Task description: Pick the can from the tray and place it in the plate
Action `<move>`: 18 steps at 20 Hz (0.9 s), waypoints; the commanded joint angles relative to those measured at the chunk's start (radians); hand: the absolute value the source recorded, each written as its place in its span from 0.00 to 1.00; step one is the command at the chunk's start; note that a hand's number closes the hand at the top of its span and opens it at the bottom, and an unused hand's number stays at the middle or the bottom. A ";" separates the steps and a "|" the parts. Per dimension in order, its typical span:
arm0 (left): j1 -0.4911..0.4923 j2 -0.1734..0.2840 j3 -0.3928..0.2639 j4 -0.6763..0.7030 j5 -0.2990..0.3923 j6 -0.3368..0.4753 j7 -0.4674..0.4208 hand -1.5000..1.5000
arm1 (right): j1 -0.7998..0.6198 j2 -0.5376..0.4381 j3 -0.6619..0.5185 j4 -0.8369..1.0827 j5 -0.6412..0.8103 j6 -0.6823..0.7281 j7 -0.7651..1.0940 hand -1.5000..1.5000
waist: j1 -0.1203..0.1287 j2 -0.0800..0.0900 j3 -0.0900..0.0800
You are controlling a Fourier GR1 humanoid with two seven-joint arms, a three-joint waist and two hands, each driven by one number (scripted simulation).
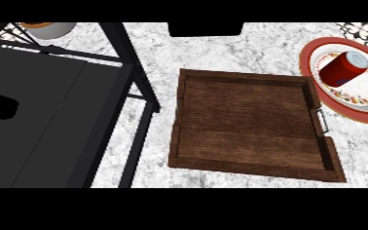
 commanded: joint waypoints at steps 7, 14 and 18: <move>0.037 0.015 -0.116 0.089 -0.042 -0.079 0.102 0.50 | 0.093 -0.084 -0.073 0.062 -0.043 0.087 -0.103 0.00 | -0.002 0.022 -0.012; 0.054 0.017 -0.127 0.055 -0.051 -0.066 0.110 0.50 | 0.153 -0.145 -0.094 0.111 -0.035 0.120 -0.125 0.00 | 0.005 0.018 -0.012; 0.031 -0.004 -0.133 0.098 -0.062 -0.067 0.074 0.50 | 0.156 -0.137 -0.085 0.176 -0.010 0.105 -0.171 0.00 | 0.011 0.026 -0.011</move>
